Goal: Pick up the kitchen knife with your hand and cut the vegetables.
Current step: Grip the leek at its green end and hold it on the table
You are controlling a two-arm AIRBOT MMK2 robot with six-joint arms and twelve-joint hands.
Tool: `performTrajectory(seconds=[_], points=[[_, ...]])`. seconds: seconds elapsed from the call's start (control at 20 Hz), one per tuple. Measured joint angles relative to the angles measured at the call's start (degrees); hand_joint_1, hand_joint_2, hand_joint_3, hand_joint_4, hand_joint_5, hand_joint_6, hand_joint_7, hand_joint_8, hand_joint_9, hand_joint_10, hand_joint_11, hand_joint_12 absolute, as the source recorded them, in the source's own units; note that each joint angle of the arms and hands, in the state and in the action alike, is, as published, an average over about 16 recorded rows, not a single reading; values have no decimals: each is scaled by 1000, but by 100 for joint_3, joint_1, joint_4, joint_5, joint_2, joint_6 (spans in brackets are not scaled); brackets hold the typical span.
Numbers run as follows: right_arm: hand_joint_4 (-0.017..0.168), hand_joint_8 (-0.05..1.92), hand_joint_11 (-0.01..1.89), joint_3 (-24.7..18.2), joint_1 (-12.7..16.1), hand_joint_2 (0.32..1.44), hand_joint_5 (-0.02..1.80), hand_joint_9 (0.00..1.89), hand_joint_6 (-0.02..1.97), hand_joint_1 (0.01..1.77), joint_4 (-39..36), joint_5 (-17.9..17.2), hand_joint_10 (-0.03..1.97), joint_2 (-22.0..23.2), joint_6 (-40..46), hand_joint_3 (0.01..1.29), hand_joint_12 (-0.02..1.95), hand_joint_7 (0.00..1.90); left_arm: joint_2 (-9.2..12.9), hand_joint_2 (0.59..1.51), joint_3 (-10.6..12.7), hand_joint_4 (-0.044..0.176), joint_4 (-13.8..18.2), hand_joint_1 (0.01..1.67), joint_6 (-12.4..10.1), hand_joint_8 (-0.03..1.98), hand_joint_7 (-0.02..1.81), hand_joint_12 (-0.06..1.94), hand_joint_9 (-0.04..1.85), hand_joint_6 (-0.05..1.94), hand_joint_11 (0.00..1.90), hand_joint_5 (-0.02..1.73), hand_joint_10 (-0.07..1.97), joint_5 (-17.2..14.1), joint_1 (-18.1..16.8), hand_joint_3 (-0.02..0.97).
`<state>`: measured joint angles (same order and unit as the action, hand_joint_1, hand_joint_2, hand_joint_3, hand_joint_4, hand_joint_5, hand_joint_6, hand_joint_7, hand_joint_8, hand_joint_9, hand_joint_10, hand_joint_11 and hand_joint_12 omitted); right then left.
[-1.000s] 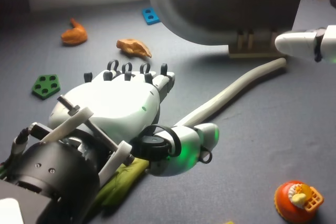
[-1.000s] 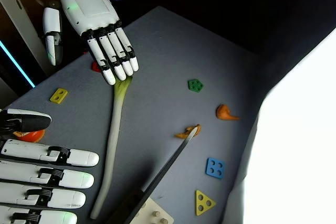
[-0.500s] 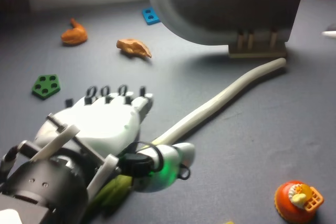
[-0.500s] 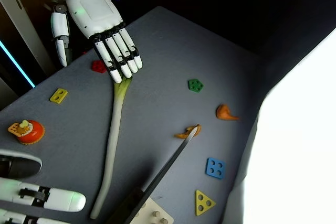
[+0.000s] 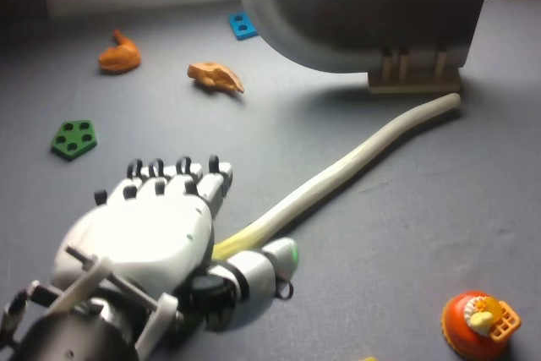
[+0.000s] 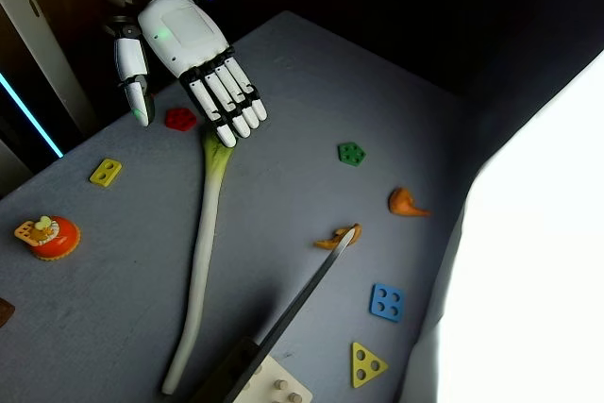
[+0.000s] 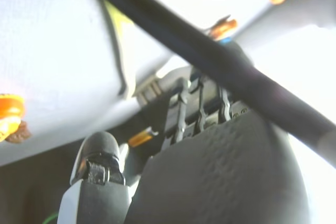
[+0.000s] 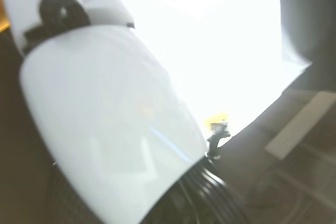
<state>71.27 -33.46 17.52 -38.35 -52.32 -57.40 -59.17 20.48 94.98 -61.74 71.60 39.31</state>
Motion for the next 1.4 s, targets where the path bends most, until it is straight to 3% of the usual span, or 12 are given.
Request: performTrajectory(seconds=[0.2, 0.4, 0.9, 1.4], points=[[39, 14, 21, 548, -85, 1001, 13, 22, 15, 1237, -48, -39, 4, -367, 308, 16, -2, 21, -195, 1258, 36, 47, 393, 36, -283, -10, 67, 103, 48, -6, 17, 75, 12, 95, 312, 14], [45, 13, 21, 1016, -155, 1009, 13, 21, 15, 1225, -94, -66, 4, -722, 475, 16, -2, 21, -392, 1283, 53, 45, 612, 54, -419, -10, 52, 82, 42, -5, 17, 59, 13, 189, 520, 14], [42, 12, 21, 1889, -238, 1003, 13, 21, 16, 1206, -111, -79, 3, -1424, 564, 16, -2, 21, -668, 1356, 79, 49, 716, 120, -459, -10, 23, 34, 22, -6, 19, 22, 13, 363, 819, 14], [32, 13, 21, 2347, -204, 1006, 13, 22, 16, 1168, -202, -100, 3, -1852, 574, 17, -2, 21, -809, 1362, 150, 46, 813, 176, -460, -6, 36, 57, 32, -1, 23, 38, 12, 382, 960, 15]])
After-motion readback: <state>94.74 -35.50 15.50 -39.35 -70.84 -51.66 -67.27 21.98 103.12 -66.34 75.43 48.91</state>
